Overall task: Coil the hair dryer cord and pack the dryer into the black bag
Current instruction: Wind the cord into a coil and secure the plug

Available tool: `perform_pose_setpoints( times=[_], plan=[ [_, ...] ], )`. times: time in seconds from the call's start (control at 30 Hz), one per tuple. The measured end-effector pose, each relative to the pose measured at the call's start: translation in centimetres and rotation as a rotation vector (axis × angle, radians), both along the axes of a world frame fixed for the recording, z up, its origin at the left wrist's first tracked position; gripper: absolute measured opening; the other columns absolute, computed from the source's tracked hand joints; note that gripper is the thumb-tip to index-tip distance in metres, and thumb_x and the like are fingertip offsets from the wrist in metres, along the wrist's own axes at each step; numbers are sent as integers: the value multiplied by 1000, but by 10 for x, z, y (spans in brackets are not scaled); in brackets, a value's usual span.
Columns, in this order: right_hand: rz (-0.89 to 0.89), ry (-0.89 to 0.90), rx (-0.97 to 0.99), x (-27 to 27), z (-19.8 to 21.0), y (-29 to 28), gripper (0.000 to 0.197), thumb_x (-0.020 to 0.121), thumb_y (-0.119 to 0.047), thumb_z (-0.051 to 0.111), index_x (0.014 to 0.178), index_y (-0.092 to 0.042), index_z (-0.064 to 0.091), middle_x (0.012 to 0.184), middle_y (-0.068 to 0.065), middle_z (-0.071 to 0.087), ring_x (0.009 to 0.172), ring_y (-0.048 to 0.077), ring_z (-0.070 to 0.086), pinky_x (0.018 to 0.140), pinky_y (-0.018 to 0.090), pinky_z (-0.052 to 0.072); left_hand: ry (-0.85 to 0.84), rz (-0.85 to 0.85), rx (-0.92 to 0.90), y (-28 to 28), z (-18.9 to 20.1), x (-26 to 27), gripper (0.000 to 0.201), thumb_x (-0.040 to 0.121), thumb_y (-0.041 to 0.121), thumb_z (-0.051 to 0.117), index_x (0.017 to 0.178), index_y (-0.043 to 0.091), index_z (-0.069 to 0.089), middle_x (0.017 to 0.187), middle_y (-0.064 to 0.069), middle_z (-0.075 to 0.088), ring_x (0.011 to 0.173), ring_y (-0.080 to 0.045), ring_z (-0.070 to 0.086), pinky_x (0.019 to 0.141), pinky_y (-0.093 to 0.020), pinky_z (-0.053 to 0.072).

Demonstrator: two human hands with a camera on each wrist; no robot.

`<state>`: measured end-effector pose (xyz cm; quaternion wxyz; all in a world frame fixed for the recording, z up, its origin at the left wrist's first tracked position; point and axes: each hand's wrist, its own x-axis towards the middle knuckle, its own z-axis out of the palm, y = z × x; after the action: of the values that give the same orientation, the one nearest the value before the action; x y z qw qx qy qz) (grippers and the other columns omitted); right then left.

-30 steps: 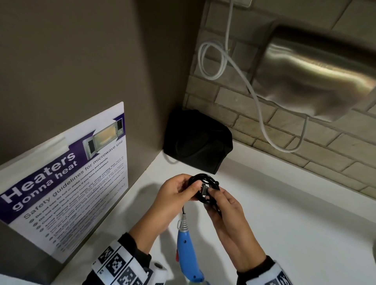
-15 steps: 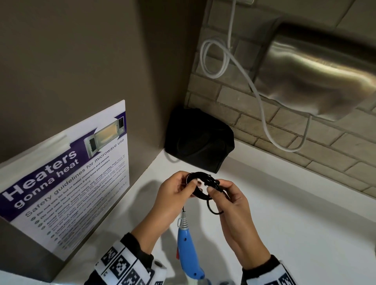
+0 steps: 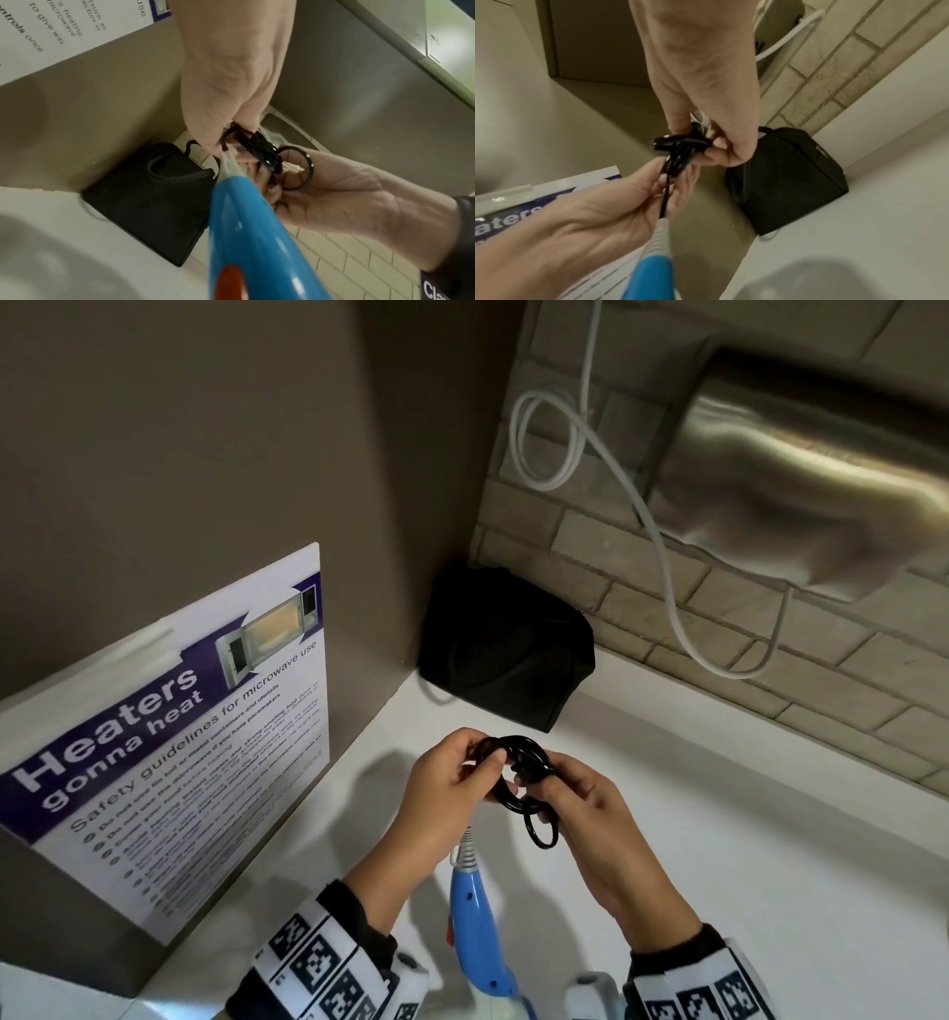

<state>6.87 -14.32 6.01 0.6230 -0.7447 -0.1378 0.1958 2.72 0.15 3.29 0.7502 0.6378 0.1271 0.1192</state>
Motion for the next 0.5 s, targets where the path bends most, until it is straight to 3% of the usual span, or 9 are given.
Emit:
perform_pose_setpoints(
  times=[0.1, 0.2, 0.23, 0.33, 0.43, 0.5],
  plan=[
    [74, -6, -65, 3, 8, -5, 27, 90, -3, 51, 97, -16, 73, 81, 0, 71, 67, 3, 55, 68, 22, 40, 15, -7, -48, 0, -1, -1, 6, 91, 10, 57, 90, 6, 62, 91, -17, 70, 80, -27, 72, 76, -38, 60],
    [92, 20, -107, 4, 8, -8, 22, 92, -8, 51, 87, -11, 73, 75, 10, 69, 68, 9, 54, 69, 24, 38, 9, -17, -64, -1, -1, 0, 8, 92, 10, 56, 92, 6, 64, 93, -17, 69, 79, -27, 72, 77, -38, 60],
    [85, 37, -110, 3, 6, -9, 22, 93, -10, 51, 83, -9, 71, 69, 13, 65, 66, 11, 51, 69, 25, 37, -4, -19, -57, -2, -1, 1, 9, 92, 11, 56, 94, 7, 65, 92, -16, 69, 78, -25, 72, 76, -37, 60],
    [39, 90, -102, 0, 2, -7, 26, 94, -12, 51, 69, -11, 59, 54, 0, 44, 56, 13, 35, 65, 30, 30, -47, -18, -6, -3, 0, 0, 13, 92, 10, 56, 99, 12, 67, 90, -10, 72, 79, -21, 71, 75, -34, 60],
    [35, 64, -115, -2, 2, -8, 27, 94, -15, 52, 69, -14, 62, 56, -3, 44, 57, 11, 36, 68, 31, 32, -54, -11, 18, -4, 0, -1, 16, 92, 10, 55, 102, 14, 68, 91, -7, 74, 81, -18, 71, 76, -34, 60],
    [44, 30, -113, -3, 3, -8, 23, 94, -15, 52, 81, -15, 70, 61, -4, 51, 58, 7, 41, 69, 27, 37, -51, -13, 18, -4, 1, -2, 18, 93, 10, 54, 106, 14, 67, 93, -7, 73, 81, -18, 72, 76, -35, 60]
  ],
)
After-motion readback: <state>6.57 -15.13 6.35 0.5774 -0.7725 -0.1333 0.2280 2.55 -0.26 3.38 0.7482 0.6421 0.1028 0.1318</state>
